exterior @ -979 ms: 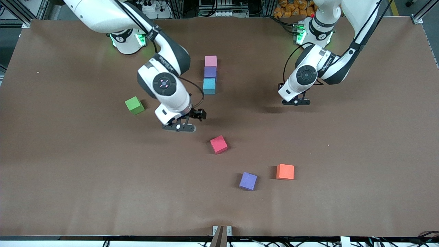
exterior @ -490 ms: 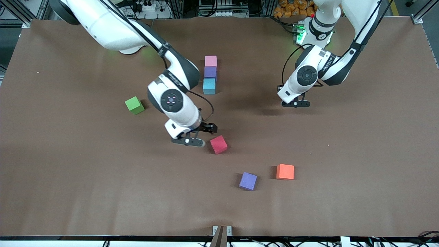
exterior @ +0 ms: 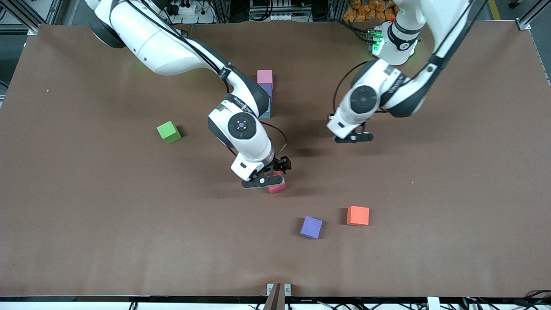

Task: Arrange blocks into number 1
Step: 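Grasp the red cube with the right gripper while the left gripper carries pink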

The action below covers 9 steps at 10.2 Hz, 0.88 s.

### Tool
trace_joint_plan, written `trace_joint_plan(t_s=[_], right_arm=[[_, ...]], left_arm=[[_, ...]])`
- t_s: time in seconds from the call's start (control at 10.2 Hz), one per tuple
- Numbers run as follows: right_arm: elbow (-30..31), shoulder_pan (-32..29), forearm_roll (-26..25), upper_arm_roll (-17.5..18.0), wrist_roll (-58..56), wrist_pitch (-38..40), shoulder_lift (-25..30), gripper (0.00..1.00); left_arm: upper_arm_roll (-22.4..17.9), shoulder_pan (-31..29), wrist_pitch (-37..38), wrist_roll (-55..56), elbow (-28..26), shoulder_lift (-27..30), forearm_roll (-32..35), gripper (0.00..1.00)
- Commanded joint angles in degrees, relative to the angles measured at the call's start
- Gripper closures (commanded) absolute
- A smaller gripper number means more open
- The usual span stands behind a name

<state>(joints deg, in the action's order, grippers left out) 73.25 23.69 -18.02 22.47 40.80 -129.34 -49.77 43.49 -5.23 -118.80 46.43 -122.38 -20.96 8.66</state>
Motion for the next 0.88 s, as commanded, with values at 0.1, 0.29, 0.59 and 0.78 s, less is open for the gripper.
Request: trace_joint_plan(t_s=[0.1, 0.29, 0.59, 0.78], right_arm=[[-2.6, 2.2, -7.6, -0.2, -0.6, -2.3, -4.0, 0.0], [-2.5, 2.8, -10.1, -0.2, -0.5, -2.9, -5.0, 0.0], [-2.1, 2.8, -14.2, -0.2, -0.2, -4.5, -6.0, 0.0], [-1.8, 2.7, -16.9, -0.8, -0.5, -4.7, -6.5, 0.26]], left_arm=[[-0.2, 9.2, -0.3, 8.8, 1.9, -3.7, -0.8, 1.0], [-0.2, 12.8, -1.1, 13.2, 4.1, -5.1, -0.8, 1.0], [-0.2, 19.0, -1.3, 18.6, 4.7, -7.0, -0.8, 1.0], [-0.2, 25.3, -1.7, 23.5, 5.8, -8.4, -1.0, 1.0]])
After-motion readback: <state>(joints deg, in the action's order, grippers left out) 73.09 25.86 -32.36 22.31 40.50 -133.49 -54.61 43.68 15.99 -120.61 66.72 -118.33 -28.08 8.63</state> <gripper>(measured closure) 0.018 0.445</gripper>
